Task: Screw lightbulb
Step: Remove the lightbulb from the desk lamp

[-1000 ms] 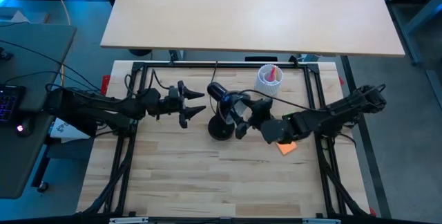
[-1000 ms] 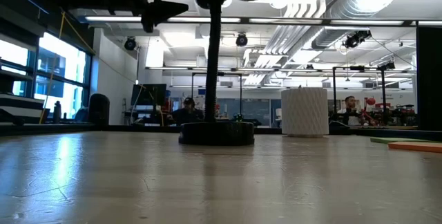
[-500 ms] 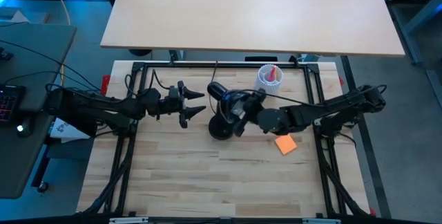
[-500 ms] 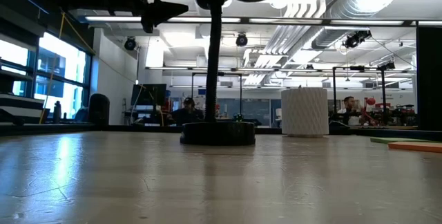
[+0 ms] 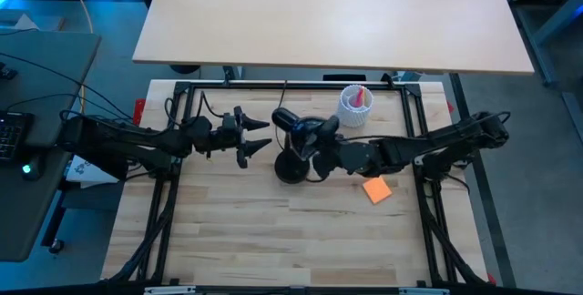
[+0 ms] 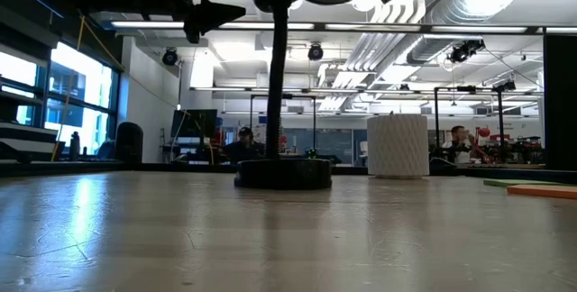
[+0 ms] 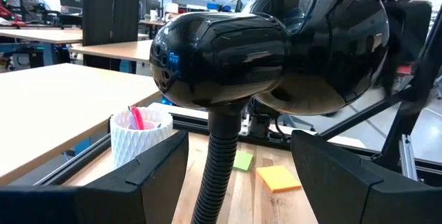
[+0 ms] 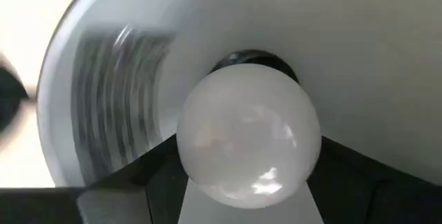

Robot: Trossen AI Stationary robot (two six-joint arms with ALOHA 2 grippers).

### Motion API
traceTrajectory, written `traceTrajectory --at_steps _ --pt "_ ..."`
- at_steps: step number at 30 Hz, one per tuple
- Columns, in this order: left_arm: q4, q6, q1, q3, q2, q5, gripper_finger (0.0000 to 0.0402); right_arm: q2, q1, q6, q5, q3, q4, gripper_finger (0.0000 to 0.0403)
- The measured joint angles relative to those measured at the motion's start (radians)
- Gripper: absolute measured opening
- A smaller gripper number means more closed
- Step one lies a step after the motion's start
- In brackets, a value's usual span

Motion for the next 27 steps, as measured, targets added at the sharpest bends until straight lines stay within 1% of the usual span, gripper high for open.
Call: traceTrajectory --at_steps 1,3,5,6,9,15,18,24,27 --pt "0.0 -0.001 0.0 0.0 0.0 -0.001 0.0252 0.0 0.001 -0.107 0.01 0.001 -0.009 0.0249" --pt "0.0 -0.001 0.0 0.0 0.0 -0.001 0.0252 -0.001 0.001 -0.266 0.047 0.002 -0.011 0.0249" --pt "0.0 0.0 0.0 0.0 0.0 -0.001 0.0252 0.0 0.002 -0.332 0.089 0.002 -0.008 0.0249" --pt "0.0 -0.001 0.0 0.0 0.0 -0.001 0.0252 0.0 0.002 -0.329 0.107 0.002 -0.005 0.0249" --pt "0.0 -0.001 0.0 0.0 0.0 -0.001 0.0252 0.0 0.008 -0.217 0.153 -0.001 -0.009 0.0249" --pt "-0.001 -0.001 0.0 0.0 0.0 -0.001 0.0252 0.0 0.01 0.106 0.131 -0.001 -0.037 0.0249" --pt "0.0 -0.001 0.0 0.0 0.0 -0.001 0.0252 0.0 0.014 0.234 0.116 -0.001 -0.037 0.0249" --pt "-0.001 -0.01 0.0 0.0 0.0 -0.001 0.0252 0.0 0.014 0.42 0.108 -0.001 -0.011 0.0249" --pt "-0.001 -0.017 0.0 0.0 0.0 -0.001 0.0252 0.0 0.015 0.424 0.107 -0.001 -0.01 0.0249"
